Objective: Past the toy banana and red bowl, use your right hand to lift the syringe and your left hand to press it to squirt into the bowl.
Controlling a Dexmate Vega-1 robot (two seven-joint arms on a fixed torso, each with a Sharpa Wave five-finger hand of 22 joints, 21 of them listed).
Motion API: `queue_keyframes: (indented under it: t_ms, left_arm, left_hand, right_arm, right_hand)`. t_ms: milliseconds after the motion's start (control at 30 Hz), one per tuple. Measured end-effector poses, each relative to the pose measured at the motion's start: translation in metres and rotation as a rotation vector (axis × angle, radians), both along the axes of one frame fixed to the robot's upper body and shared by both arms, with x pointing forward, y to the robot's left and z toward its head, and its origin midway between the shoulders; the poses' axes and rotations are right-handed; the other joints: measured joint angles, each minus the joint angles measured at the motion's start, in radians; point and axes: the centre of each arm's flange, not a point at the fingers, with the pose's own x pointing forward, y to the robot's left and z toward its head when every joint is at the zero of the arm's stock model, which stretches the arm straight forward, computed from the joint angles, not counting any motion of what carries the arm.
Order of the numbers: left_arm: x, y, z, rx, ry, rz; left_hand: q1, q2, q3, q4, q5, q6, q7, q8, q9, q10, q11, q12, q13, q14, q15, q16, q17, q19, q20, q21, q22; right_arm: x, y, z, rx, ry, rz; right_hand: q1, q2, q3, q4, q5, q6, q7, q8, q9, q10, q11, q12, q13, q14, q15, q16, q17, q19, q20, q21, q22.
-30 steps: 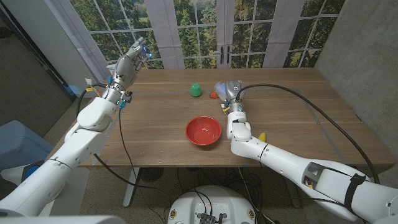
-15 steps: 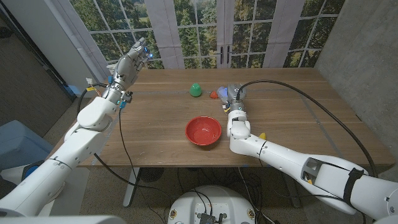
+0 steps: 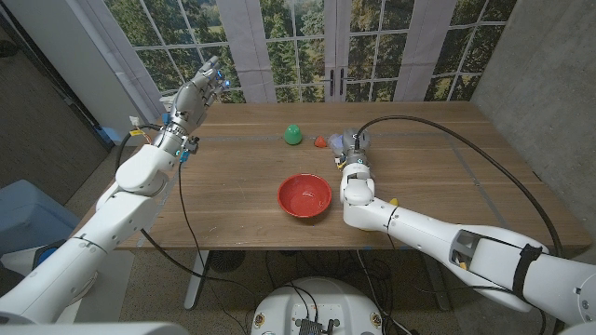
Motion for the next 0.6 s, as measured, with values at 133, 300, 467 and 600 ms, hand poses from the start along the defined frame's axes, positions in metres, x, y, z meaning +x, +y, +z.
queue_keyframes:
  t_ms: [133,300,467,600]
  left_arm:
    - [0.0,-0.001,0.0,0.002,0.001,0.0]
    - [-0.001,-0.003,0.0,0.006,0.003,-0.002]
    - [-0.001,-0.005,0.0,0.009,0.003,-0.003]
    - [-0.002,-0.006,0.0,0.009,0.003,-0.003]
  left_hand:
    - [0.0,0.0,0.002,-0.002,0.0,0.0,0.0,0.0,0.0,0.0,0.0,0.0,0.0,0.0,0.0,0.0,0.0,0.0,0.0,0.0,0.0]
    - [0.0,0.0,0.004,-0.004,0.0,0.0,0.0,0.0,0.0,0.0,0.0,0.0,0.0,0.0,0.0,0.0,0.0,0.0,0.0,0.0,0.0]
    - [0.0,0.0,0.004,-0.004,0.0,0.0,0.0,-0.004,0.0,0.0,0.0,0.0,0.0,0.0,0.0,0.0,0.0,0.0,0.0,0.0,0.0]
    - [0.0,0.0,0.004,-0.004,0.0,0.0,0.0,-0.004,0.0,0.0,0.0,0.0,0.0,0.0,0.0,0.0,0.0,0.0,0.0,0.0,0.0]
  right_arm:
    - [0.001,-0.002,-0.001,0.008,0.008,-0.008]
    - [-0.001,-0.007,-0.001,0.027,0.003,-0.006]
    - [-0.003,-0.01,-0.002,0.04,0.002,-0.006]
    - [-0.005,-0.012,-0.001,0.046,0.002,-0.003]
  right_hand:
    - [-0.023,0.023,-0.009,0.009,-0.026,-0.03,-0.03,-0.02,0.004,-0.022,-0.022,-0.025,0.0,-0.044,0.016,-0.021,-0.006,0.0,0.0,-0.008,0.0]
    - [-0.053,0.053,-0.049,0.049,-0.034,-0.066,-0.066,-0.028,0.007,-0.056,-0.066,-0.055,-0.004,-0.126,0.036,-0.037,-0.006,-0.003,0.017,-0.032,0.0]
    - [-0.131,0.048,-0.059,0.089,-0.006,-0.189,-0.097,-0.035,0.002,-0.233,-0.054,-0.074,-0.024,-0.261,0.071,-0.066,-0.012,-0.022,0.051,-0.066,0.003]
    - [-0.174,0.008,-0.083,0.088,0.015,-0.3,-0.089,-0.042,0.002,-0.372,-0.03,-0.074,-0.05,-0.343,0.086,-0.076,-0.036,-0.029,0.065,-0.088,0.003]
